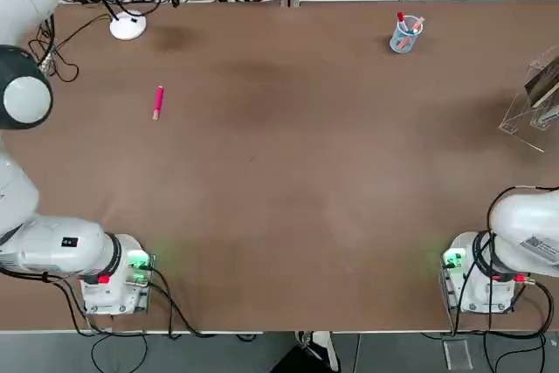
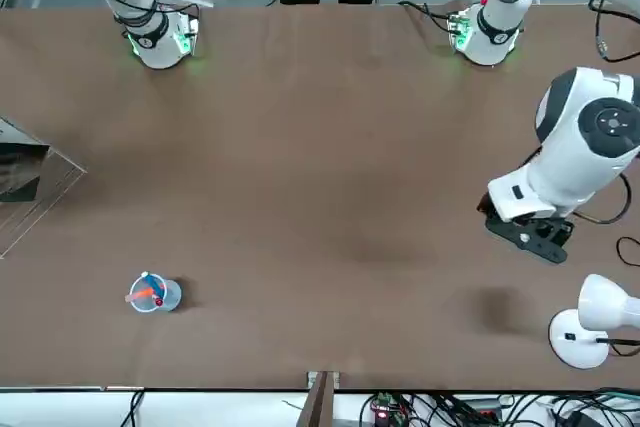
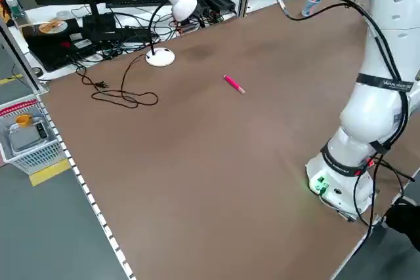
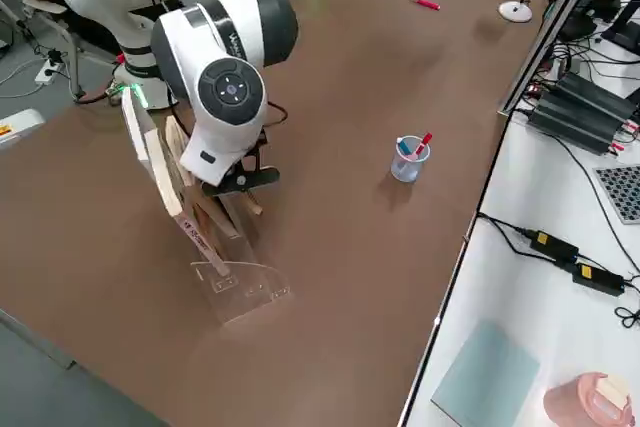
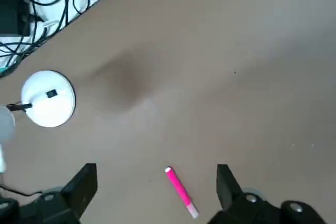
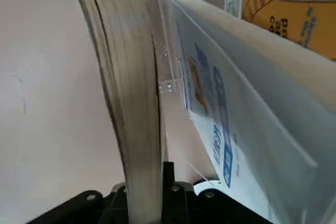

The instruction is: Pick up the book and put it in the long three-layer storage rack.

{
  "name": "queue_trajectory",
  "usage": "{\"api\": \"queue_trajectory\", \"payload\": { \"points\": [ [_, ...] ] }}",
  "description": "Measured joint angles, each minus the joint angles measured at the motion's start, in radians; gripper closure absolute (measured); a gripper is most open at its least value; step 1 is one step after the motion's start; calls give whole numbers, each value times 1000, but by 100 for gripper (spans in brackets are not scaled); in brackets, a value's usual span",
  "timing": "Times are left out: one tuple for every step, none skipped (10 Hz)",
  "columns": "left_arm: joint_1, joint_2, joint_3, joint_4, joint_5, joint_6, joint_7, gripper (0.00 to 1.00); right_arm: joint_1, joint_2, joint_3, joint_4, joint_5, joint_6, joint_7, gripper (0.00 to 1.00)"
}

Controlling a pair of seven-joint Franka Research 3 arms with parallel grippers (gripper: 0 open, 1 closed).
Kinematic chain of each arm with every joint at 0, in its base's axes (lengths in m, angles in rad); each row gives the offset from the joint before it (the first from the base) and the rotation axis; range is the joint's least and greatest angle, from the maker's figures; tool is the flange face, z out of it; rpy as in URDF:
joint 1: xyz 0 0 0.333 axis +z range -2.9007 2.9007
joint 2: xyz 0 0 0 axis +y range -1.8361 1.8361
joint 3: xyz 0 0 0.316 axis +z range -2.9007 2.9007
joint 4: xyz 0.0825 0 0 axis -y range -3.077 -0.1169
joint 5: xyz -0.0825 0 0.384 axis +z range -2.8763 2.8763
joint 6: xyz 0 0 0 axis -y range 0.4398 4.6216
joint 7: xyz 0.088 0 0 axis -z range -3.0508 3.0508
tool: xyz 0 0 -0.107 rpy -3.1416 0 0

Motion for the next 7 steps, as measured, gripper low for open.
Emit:
{"api": "queue_trajectory", "payload": {
  "points": [
    [-1,-15,22,0,-49,-23,-28,0,-2,2,0,2,0,0,1,85],
    [0,-31,47,0,-92,-50,-66,0,-3,4,0,4,0,0,3,85],
    [2,-46,67,0,-120,-74,-100,0,-5,5,-1,4,0,0,7,85],
    [4,-61,81,-1,-136,-102,-140,0,-7,7,-1,4,0,1,10,85],
    [5,-75,92,-3,-145,-135,-190,0,-11,11,-1,4,0,2,11,85],
    [5,-88,101,-4,-149,-166,-238,0,-17,15,-1,4,1,3,12,85],
    [6,-102,108,-6,-150,-192,-272,0,-22,20,-1,5,4,5,12,85]
  ]
}}
